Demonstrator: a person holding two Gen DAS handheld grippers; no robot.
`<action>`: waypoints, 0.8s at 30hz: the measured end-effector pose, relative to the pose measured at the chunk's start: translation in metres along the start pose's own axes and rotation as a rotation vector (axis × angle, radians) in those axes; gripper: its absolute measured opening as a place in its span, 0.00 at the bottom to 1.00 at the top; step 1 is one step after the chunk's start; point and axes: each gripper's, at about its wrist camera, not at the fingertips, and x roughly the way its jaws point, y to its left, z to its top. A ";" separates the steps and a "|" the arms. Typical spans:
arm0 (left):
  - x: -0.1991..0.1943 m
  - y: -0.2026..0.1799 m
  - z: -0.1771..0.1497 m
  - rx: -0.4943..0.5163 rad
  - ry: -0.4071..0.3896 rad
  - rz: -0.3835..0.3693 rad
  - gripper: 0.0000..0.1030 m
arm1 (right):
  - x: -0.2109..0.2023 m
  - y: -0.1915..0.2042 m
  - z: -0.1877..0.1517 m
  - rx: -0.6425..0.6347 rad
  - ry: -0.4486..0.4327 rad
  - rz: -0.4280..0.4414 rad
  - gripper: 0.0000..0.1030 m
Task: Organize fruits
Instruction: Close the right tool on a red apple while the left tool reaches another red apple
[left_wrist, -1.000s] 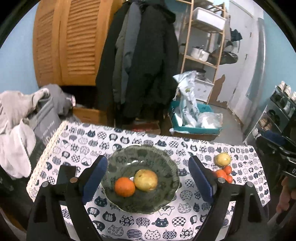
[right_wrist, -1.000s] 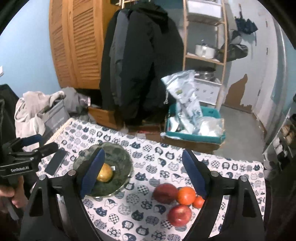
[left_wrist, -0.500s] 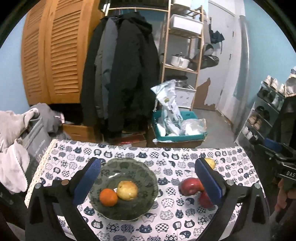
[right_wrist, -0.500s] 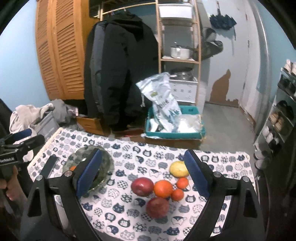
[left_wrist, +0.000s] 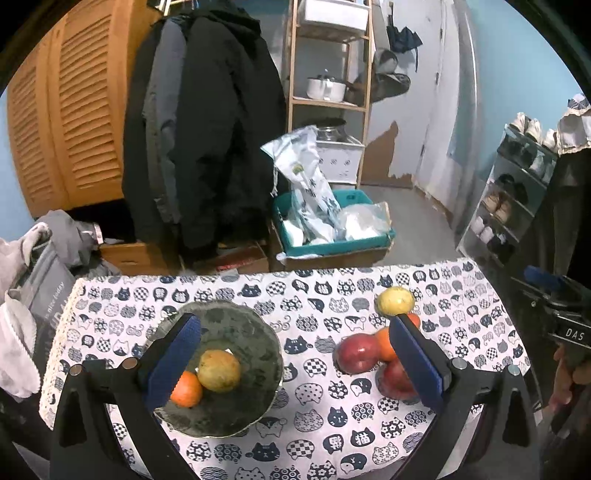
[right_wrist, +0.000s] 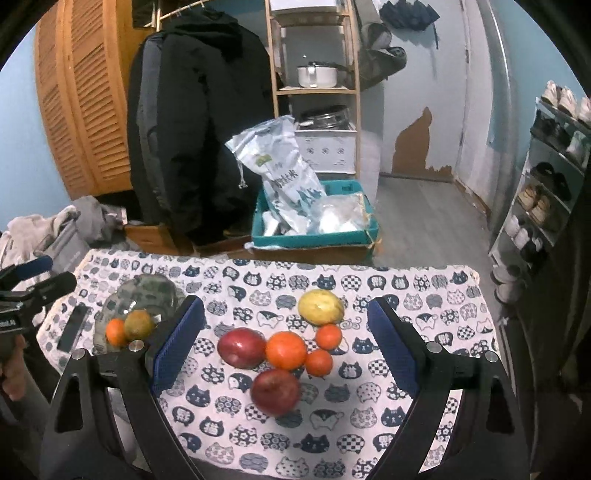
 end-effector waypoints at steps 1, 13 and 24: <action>0.003 -0.001 -0.002 0.000 0.002 0.001 0.99 | 0.001 -0.001 -0.001 0.002 0.003 -0.004 0.87; 0.064 -0.016 -0.032 0.035 0.159 -0.011 0.99 | 0.063 -0.002 -0.040 -0.009 0.169 -0.019 0.87; 0.119 -0.023 -0.065 0.056 0.283 0.015 0.99 | 0.126 0.008 -0.085 -0.017 0.359 -0.002 0.87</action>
